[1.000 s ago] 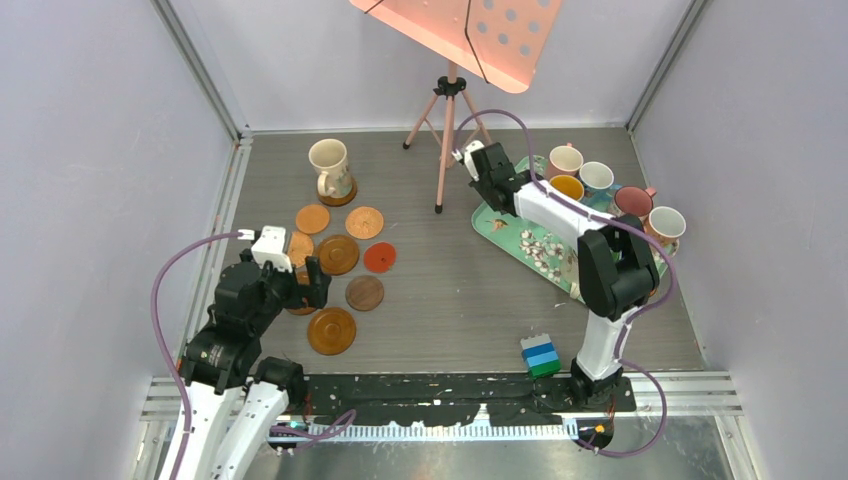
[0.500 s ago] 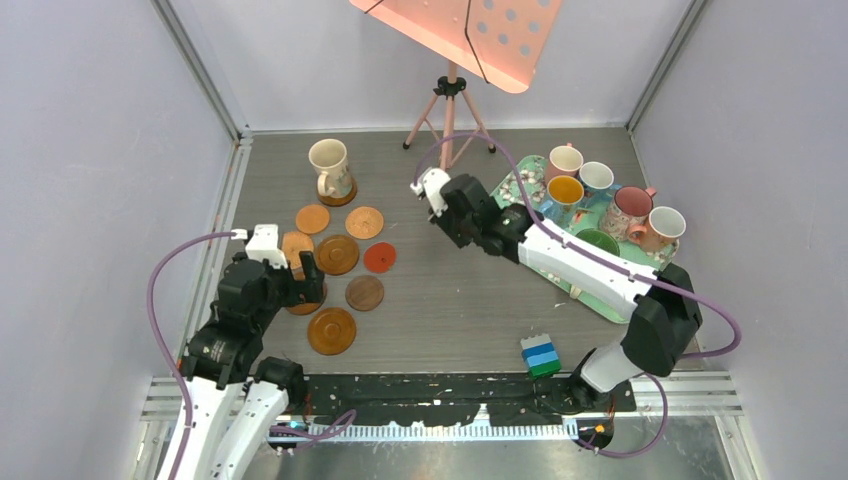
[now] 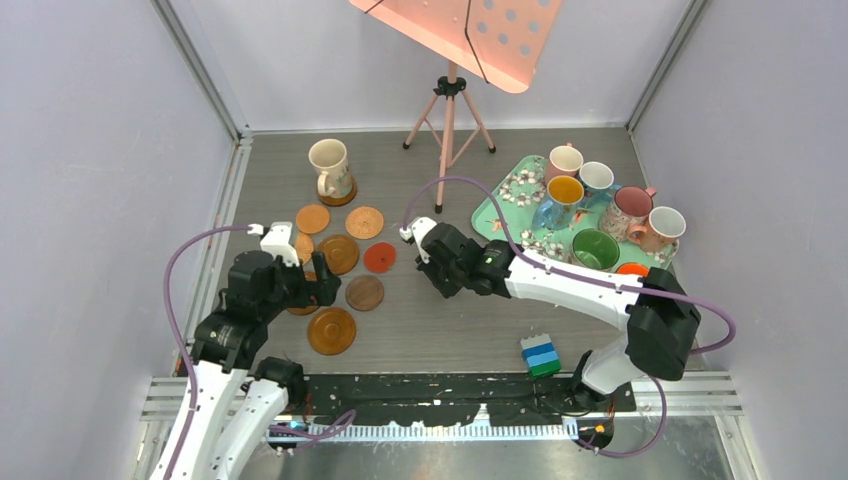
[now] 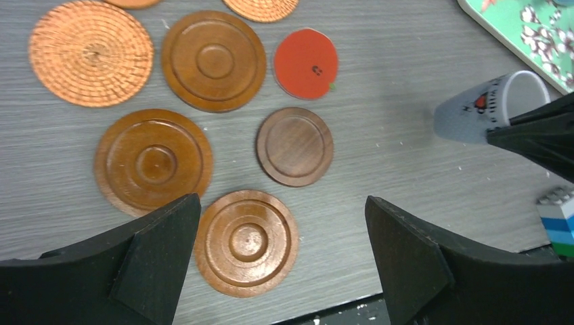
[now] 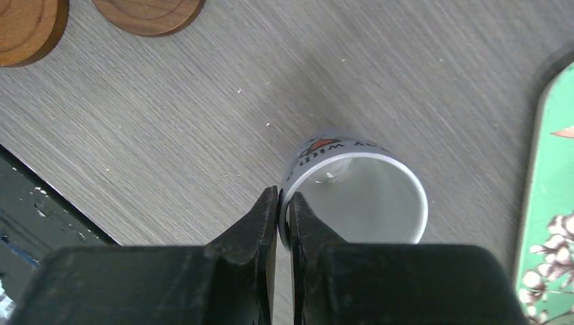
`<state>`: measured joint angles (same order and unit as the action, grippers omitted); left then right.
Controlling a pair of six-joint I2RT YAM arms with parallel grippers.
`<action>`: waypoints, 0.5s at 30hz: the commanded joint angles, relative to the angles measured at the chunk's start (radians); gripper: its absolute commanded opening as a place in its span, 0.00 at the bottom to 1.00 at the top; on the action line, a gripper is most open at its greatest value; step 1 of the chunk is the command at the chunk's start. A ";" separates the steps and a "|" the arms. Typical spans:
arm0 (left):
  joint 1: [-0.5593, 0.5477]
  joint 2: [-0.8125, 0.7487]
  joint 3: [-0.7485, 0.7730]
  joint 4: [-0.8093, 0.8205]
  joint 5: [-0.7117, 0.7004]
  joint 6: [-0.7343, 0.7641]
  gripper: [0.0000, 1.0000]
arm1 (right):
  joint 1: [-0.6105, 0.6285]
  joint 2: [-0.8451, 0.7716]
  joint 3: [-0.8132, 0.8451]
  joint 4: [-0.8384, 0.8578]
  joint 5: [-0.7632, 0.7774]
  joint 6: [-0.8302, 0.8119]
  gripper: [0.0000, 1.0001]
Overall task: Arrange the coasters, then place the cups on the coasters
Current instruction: Place the cup at the center of the board.
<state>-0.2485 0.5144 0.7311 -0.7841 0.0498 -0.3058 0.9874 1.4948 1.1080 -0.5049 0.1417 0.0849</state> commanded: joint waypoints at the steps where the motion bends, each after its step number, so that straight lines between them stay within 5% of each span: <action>1: -0.003 0.025 0.031 0.006 0.117 -0.035 0.93 | 0.034 0.029 -0.008 0.062 0.012 0.083 0.11; 8: -0.003 0.048 0.026 0.029 0.133 -0.060 0.87 | 0.057 0.056 -0.011 0.062 0.024 0.110 0.19; 15: -0.005 0.131 0.040 0.029 0.207 -0.088 0.79 | 0.057 -0.041 0.025 0.007 0.045 0.113 0.46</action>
<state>-0.2485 0.6106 0.7315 -0.7818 0.1883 -0.3664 1.0409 1.5639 1.0847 -0.4904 0.1589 0.1818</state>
